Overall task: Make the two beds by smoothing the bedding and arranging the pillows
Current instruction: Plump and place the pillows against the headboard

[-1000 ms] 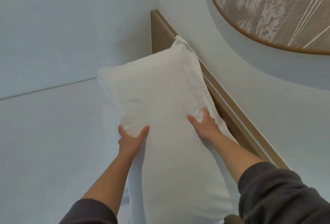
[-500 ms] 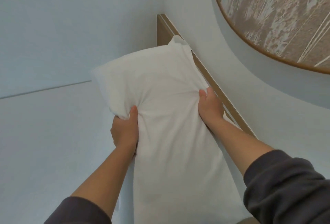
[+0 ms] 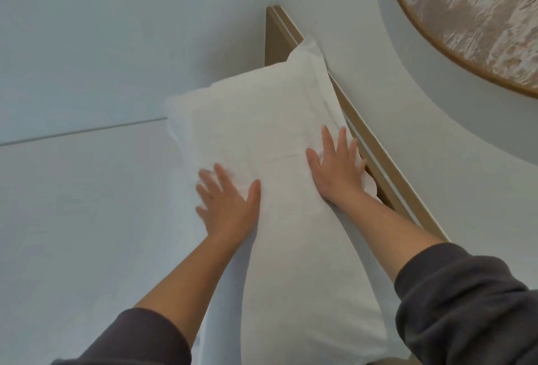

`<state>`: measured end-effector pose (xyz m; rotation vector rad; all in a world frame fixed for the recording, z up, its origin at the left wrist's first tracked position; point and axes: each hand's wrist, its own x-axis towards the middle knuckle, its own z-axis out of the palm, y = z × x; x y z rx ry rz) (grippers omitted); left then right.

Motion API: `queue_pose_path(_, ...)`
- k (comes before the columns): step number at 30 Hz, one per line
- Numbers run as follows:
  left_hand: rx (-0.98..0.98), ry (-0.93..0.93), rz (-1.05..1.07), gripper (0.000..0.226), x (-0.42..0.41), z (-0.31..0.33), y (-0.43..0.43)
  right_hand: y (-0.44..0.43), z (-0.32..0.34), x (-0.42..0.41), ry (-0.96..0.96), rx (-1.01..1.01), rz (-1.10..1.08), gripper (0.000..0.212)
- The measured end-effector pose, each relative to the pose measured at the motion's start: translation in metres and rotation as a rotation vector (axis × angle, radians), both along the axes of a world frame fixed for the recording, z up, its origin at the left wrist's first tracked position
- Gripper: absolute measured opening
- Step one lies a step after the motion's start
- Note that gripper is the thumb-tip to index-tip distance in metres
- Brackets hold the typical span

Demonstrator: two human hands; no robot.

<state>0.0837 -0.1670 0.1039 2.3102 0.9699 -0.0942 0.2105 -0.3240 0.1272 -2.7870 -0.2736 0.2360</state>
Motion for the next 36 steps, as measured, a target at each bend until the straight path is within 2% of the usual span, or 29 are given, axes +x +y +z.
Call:
queue_pose_path(2,0.152,-0.093,-0.174,0.080,0.026,0.007,0.004,0.015,0.003,0.011,-0.063,0.025,0.141,0.062)
queue_pose_path(5,0.349,-0.157,-0.351,0.072,0.070,-0.004,0.010,0.027,-0.023,0.032,0.009,0.009,0.220,0.061)
queue_pose_path(9,0.524,-0.114,-0.375,0.072,0.104,-0.079,0.004,0.026,-0.105,0.063,0.062,-0.002,0.195,0.062)
queue_pose_path(12,0.593,-0.131,-0.371,0.074,0.109,-0.111,0.000,0.028,-0.135,0.068,0.056,-0.010,0.218,0.061)
queue_pose_path(14,0.602,-0.117,-0.371,0.075,0.121,-0.131,0.003,0.030,-0.156,0.080,0.067,0.001,0.217,0.061)
queue_pose_path(18,0.557,-0.050,-0.382,0.073,0.124,-0.133,0.006,0.033,-0.160,0.085,0.116,-0.019,0.225,0.061)
queue_pose_path(24,0.392,0.011,-0.449,0.071,0.123,-0.095,0.012,0.032,-0.121,0.082,0.159,-0.045,0.205,0.062)
queue_pose_path(26,0.320,-0.020,-0.494,0.068,0.117,-0.082,0.021,0.030,-0.104,0.072,0.126,-0.060,0.191,0.062)
queue_pose_path(30,0.347,-0.068,-0.567,0.065,0.111,-0.084,0.032,0.022,-0.101,0.047,0.056,-0.063,0.236,0.062)
queue_pose_path(36,0.339,-0.018,-0.582,0.065,0.116,-0.085,0.039,0.026,-0.090,0.041,0.119,-0.117,0.227,0.062)
